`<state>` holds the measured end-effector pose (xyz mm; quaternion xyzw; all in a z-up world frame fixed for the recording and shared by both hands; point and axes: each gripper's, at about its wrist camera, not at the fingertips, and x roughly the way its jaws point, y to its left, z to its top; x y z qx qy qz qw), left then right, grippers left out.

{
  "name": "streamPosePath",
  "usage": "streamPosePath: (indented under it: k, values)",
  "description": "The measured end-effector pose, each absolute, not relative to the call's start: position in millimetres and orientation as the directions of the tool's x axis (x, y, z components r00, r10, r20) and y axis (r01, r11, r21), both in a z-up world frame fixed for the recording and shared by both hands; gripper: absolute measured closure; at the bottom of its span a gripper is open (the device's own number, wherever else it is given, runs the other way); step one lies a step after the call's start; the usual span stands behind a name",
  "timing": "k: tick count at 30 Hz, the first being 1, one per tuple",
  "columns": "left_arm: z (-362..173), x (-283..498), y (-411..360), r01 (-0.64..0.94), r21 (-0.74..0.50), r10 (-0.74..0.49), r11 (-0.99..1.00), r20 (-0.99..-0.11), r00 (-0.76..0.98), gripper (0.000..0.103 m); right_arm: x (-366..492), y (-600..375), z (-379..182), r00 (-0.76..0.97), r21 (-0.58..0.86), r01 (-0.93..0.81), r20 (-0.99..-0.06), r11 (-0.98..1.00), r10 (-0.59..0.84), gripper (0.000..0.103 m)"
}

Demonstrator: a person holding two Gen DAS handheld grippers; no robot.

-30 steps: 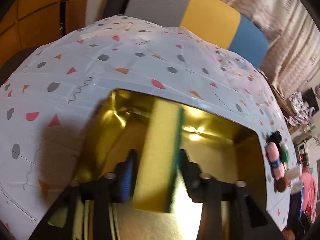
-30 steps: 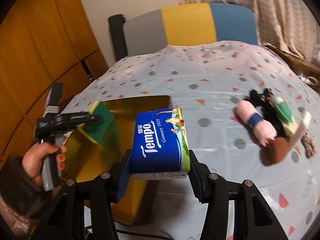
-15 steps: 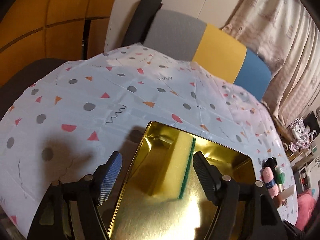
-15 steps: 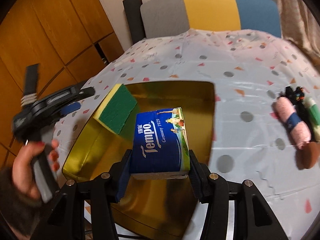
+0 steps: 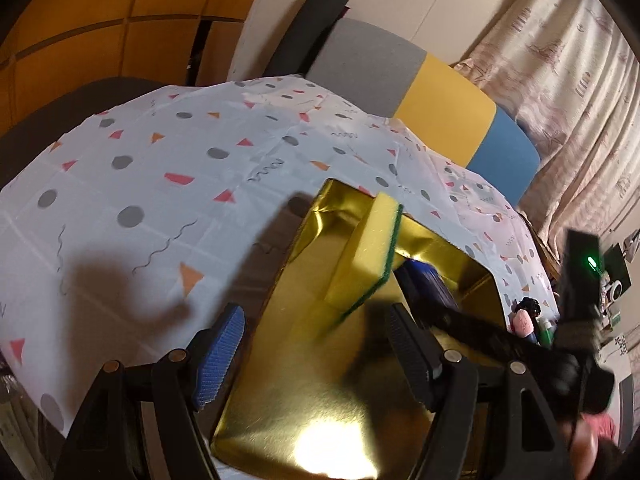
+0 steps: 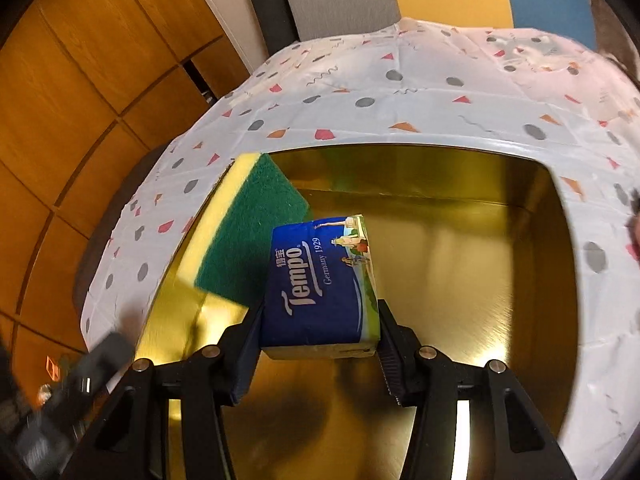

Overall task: Organize rigid objects
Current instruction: 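Carry the sponge and tissue pack over the gold tray with both tools, then lower and release the sponge and tissue pack into the tray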

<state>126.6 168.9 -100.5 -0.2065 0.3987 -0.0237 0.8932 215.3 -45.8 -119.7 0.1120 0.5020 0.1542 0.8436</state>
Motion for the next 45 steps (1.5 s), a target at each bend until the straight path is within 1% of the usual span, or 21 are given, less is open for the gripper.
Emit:
streamPosePath:
  k: [6, 12, 13, 15, 16, 21, 25, 27, 30, 32, 35, 40, 45]
  values:
    - [-102.1, 117.0, 180.7, -0.152, -0.399, -0.193, 0.904, -0.699, 0.688, 0.029, 239.6, -23.8, -128.5, 0.453, 0.321, -0.138, -0.821, 0.937, 0.347, 0.050]
    - [-107.9, 115.8, 182.0, -0.158, -0.409, -0.203, 0.899, -0.707, 0.677, 0.029, 254.6, -29.0, -133.2, 0.468, 0.305, -0.090, -0.828, 0.948, 0.310, 0.049]
    - [-108.7, 116.1, 181.1, -0.156, -0.410, -0.206, 0.898, -0.708, 0.676, 0.029, 254.8, -32.2, -132.3, 0.475, 0.309, -0.080, -0.824, 0.948, 0.309, 0.048]
    - [-109.6, 116.3, 178.5, -0.151, -0.414, -0.214, 0.898, -0.709, 0.672, 0.029, 254.1, -40.6, -130.5, 0.473, 0.347, -0.058, -0.816, 0.936, 0.331, 0.031]
    - [-109.4, 115.8, 177.2, -0.148, -0.417, -0.218, 0.897, -0.707, 0.673, 0.029, 252.7, -45.0, -129.1, 0.470, 0.369, -0.047, -0.812, 0.928, 0.346, 0.029]
    - [-107.7, 114.5, 171.4, -0.133, -0.430, -0.239, 0.893, -0.703, 0.670, 0.029, 230.5, -63.8, -110.0, 0.489, 0.433, -0.048, -0.776, 0.900, 0.399, 0.028]
    - [-104.1, 110.4, 164.6, -0.117, -0.416, -0.237, 0.902, -0.703, 0.671, 0.029, 205.3, -79.7, -91.8, 0.508, 0.444, -0.078, -0.753, 0.893, 0.418, 0.026]
    - [-101.6, 108.0, 161.6, -0.101, -0.424, -0.252, 0.900, -0.696, 0.672, 0.029, 193.8, -87.1, -84.3, 0.524, 0.431, -0.095, -0.745, 0.897, 0.413, 0.026]
    - [-94.7, 101.4, 153.8, -0.082, -0.399, -0.241, 0.913, -0.690, 0.683, 0.029, 173.0, -103.8, -70.1, 0.565, 0.392, -0.116, -0.729, 0.913, 0.385, 0.024]
    - [-91.2, 97.7, 150.0, -0.071, -0.394, -0.240, 0.916, -0.684, 0.689, 0.029, 158.9, -115.6, -62.6, 0.596, 0.350, -0.119, -0.723, 0.929, 0.349, 0.021]
    - [-86.2, 92.9, 140.4, -0.045, -0.397, -0.257, 0.917, -0.673, 0.693, 0.029, 137.6, -134.8, -57.7, 0.626, 0.290, -0.118, -0.720, 0.950, 0.298, 0.020]
    - [-80.8, 89.4, 110.8, 0.035, -0.395, -0.314, 0.918, -0.669, 0.674, 0.029, 107.5, -170.8, -68.8, 0.626, 0.219, -0.077, -0.749, 0.973, 0.218, 0.020]
    - [-78.2, 85.3, 69.1, 0.142, -0.372, -0.373, 0.917, -0.676, 0.636, 0.029, 82.7, -212.0, -91.2, 0.601, 0.210, 0.009, -0.782, 0.978, 0.163, 0.020]
